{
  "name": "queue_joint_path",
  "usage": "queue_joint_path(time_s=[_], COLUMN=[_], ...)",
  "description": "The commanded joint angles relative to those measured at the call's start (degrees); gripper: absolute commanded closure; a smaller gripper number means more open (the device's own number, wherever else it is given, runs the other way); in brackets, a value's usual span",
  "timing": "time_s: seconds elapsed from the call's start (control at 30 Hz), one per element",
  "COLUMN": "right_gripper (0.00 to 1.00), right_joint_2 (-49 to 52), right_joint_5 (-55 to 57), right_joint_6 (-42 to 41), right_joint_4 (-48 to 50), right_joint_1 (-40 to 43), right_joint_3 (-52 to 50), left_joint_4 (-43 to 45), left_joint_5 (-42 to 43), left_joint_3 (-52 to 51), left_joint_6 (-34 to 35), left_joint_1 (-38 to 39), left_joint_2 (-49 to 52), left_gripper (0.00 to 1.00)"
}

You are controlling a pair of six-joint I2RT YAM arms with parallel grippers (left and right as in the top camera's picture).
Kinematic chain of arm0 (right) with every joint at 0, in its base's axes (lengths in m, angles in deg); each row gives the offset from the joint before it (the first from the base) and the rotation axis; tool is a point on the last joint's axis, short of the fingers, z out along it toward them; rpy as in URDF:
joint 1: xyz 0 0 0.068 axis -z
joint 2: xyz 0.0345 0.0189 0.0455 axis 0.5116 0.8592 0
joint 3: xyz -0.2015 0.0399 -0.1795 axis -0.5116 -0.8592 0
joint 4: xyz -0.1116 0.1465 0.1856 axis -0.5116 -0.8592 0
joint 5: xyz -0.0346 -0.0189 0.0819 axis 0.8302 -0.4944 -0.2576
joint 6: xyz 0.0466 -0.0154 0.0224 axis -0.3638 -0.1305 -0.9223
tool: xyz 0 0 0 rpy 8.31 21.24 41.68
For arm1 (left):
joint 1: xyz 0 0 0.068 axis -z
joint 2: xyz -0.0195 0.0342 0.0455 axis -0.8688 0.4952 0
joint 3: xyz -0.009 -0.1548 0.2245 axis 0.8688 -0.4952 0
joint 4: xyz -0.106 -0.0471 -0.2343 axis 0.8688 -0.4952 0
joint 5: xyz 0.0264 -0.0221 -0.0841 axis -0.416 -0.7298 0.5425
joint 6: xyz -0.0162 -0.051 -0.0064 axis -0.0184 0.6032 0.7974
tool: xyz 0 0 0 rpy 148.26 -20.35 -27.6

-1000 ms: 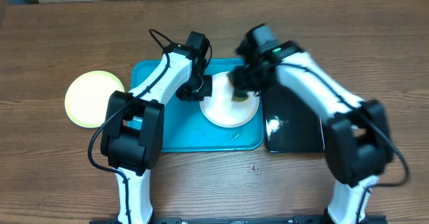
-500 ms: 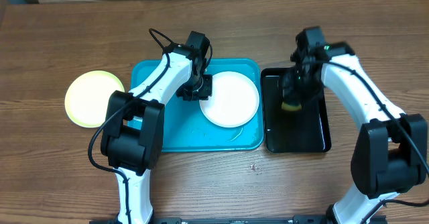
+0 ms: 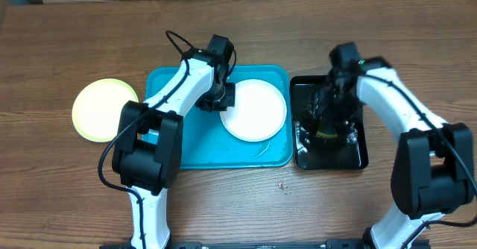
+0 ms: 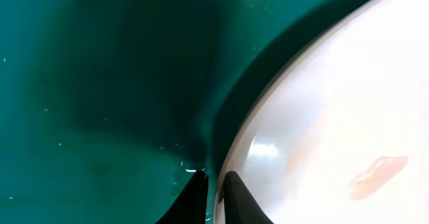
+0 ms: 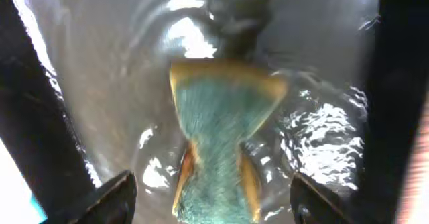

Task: Clean dirty plates on tray and stack at the side
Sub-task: 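Return the sponge to the black tray and raise the right gripper, then lift the white plate with the left gripper and carry it left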

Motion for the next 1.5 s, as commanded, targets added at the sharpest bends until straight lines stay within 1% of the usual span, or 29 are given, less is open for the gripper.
queue_joint_path(time_s=[0.0,0.03,0.07,0.1,0.27,0.37,0.43,0.6,0.87,0.97,1.07,1.23,1.37,1.47], right_gripper=[0.23,0.2,0.15,0.0,0.0,0.0,0.0,0.0,0.0,0.0,0.0,0.0,0.0,0.0], right_joint_2=[-0.6,-0.6,-0.6,-0.6,-0.6,-0.6,-0.6,-0.6,-0.6,-0.6,-0.6,-0.6,-0.6,-0.6], right_joint_5=[0.8,0.8,0.8,0.8,0.8,0.8,0.8,0.8,0.8,0.8,0.8,0.8,0.8,0.8], right_joint_6=[0.0,-0.2,-0.2,-0.2,-0.2,-0.2,-0.2,-0.2,-0.2,-0.2,-0.2,-0.2,-0.2,-0.2], right_joint_4=[-2.3,-3.5,-4.5,-5.3,-7.2,-7.0,-7.0,-6.8,-6.8,-6.8,-6.8,-6.8,-6.8,-6.8], right_joint_1=[4.2,5.6,7.2,8.7,14.5,16.5,17.1,17.4,17.4,17.4,17.4,17.4,17.4,17.4], right_joint_3=[8.2,9.9,11.5,12.5,13.0,13.0,13.0,13.0,13.0,13.0,13.0,13.0,13.0,13.0], left_joint_4=[-0.8,-1.0,-1.2,-1.3,-1.9,-2.7,-3.8,-6.3,-7.0,-7.0,-7.0,-7.9,-8.5,-8.6], left_joint_5=[-2.5,-2.5,-2.5,-2.6,-3.5,-7.8,-13.1,-22.4,-31.4,-36.3,-43.1,-57.9,-71.6,-79.3], left_joint_3=[-0.3,-0.3,-0.3,-0.3,-0.1,-0.1,-0.1,-0.1,-0.1,-0.1,-0.1,-0.1,-0.1,-0.1], left_joint_6=[-0.7,-0.8,-1.0,-1.2,-1.0,0.7,2.8,4.4,4.4,4.4,4.4,4.4,4.4,4.4], left_joint_1=[-1.0,-1.1,-1.2,-1.3,-1.3,-1.1,-1.0,-1.0,1.6,4.5,8.7,18.7,27.6,33.2], left_joint_2=[0.7,0.7,0.7,0.7,0.4,-1.4,-4.0,-12.9,-28.7,-32.8,-35.0,-34.9,-33.8,-32.9], left_gripper=[0.89,0.89,0.9,0.96,0.96,0.96,0.96,0.96,0.96,0.96,0.96,0.96,0.96,0.96])
